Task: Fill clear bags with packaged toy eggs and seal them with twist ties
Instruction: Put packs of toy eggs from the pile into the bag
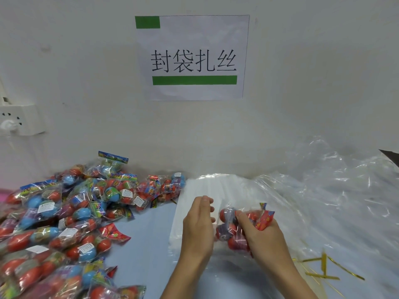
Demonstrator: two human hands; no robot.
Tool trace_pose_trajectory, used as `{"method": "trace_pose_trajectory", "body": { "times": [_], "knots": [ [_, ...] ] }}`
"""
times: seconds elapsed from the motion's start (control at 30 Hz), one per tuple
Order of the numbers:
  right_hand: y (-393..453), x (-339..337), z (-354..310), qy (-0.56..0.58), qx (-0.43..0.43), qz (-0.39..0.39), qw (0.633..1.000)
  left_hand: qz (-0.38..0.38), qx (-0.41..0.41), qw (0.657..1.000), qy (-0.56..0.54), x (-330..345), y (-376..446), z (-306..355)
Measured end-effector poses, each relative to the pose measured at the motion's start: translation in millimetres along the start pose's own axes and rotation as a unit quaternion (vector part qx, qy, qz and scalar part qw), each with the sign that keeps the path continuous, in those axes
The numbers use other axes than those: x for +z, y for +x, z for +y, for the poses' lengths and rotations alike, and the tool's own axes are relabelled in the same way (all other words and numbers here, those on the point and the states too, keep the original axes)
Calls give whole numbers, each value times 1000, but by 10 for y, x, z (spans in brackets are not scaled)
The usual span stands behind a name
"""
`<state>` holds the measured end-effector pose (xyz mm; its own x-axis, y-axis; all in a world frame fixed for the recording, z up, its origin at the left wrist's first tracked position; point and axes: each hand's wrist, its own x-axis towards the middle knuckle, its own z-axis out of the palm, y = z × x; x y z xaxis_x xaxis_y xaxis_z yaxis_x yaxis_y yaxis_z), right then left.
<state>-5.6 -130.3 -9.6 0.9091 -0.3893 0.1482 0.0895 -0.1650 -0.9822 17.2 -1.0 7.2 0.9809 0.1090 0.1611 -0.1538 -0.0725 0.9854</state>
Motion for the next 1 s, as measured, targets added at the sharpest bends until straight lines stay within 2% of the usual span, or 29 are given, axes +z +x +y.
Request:
{"method": "trace_pose_trajectory", "body": {
  "times": [0.13, 0.23, 0.3, 0.37, 0.43, 0.53, 0.6, 0.73, 0.87, 1.0],
  "knots": [
    [-51, -14, -36, -44, -24, 11, 999, 3, 50, 997, 64, -25, -5, -4],
    [-91, -17, -58, -61, -43, -38, 996, 21, 88, 992, 92, -153, 52, 15],
    [-128, -24, -84, -49, -53, -109, 991, -10, 78, 994, 70, -251, 91, 3],
    [-147, -38, -118, -45, -69, -164, 983, -73, 58, 995, 44, -334, 97, 26],
    [-154, -58, -155, -37, -72, -197, 977, -128, 47, 990, 25, -375, 76, 48],
    [-169, -76, -201, -33, -73, -256, 963, -167, 61, 983, 51, -371, 33, 62],
    [-177, -78, -209, -53, -73, -281, 956, -153, 70, 983, 70, -342, 29, 47],
    [-153, -88, -207, -65, -68, -303, 948, -35, 82, 993, 83, -278, 93, -7],
    [-131, -138, -224, 11, -23, -247, 969, 52, 83, 993, 71, -320, 160, -53],
    [-82, -126, -242, 113, 60, -102, 986, 83, 113, 979, 149, -365, 178, -83]
  ]
}}
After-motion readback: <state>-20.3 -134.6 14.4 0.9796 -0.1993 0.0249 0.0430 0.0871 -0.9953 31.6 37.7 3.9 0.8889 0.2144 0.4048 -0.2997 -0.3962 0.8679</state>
